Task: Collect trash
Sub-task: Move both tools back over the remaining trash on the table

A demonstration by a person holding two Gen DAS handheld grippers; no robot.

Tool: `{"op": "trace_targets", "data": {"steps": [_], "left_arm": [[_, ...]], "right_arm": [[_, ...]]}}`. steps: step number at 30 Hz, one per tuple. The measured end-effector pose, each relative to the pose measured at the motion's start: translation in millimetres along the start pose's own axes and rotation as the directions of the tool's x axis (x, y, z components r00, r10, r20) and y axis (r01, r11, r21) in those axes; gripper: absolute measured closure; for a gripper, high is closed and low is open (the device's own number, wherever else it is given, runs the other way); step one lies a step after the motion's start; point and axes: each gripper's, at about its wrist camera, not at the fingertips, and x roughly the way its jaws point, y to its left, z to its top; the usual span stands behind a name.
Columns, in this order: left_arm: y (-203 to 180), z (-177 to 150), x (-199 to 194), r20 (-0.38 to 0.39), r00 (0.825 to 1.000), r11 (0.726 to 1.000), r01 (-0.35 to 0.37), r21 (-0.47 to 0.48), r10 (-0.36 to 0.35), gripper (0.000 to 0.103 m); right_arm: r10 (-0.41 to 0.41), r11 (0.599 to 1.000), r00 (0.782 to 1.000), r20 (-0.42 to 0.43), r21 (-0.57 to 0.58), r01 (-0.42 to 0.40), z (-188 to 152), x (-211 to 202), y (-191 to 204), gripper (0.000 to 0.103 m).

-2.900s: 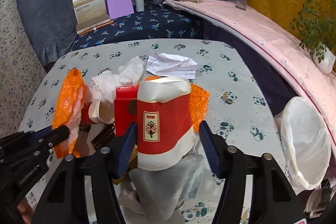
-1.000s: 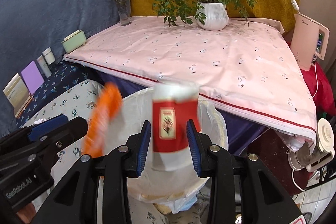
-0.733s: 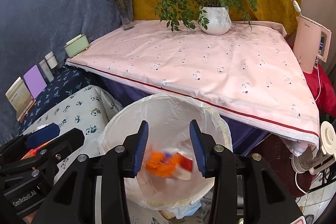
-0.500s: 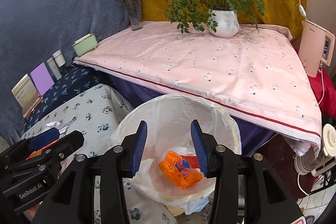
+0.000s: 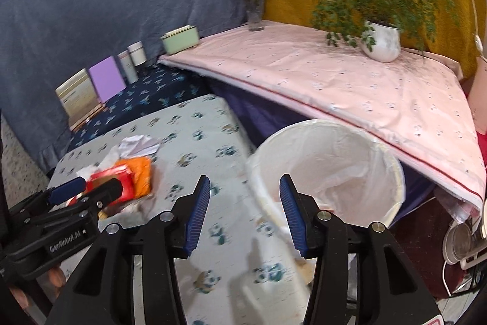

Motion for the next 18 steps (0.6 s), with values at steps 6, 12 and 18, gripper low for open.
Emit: {"op": "trace_targets", "data": {"steps": [6, 12, 18], "left_arm": [[47.1, -20.4, -11.3, -0.018, 0.995, 0.994, -0.097, -0.056, 0.096, 0.031], [82.8, -42.6, -19.6, -0.049, 0.989, 0.985, -0.141, -0.099, 0.137, 0.031], [113.6, -61.2, -19.3, -0.091, 0.982, 0.973, -0.177, -0.145, 0.166, 0.031]], "right_arm": [[0.08, 0.994, 0.995, -0.066, -0.071, -0.085, -21.3, 7.8, 50.3, 0.056], [0.138, 0.979, 0.981, -0.135, -0.129, -0.156, -43.7, 21.5, 94.4, 0.056], [0.177, 0.963, 0.962, -0.208, -0.166, -0.213, -65.9, 39.0, 130.1, 0.056]]}}
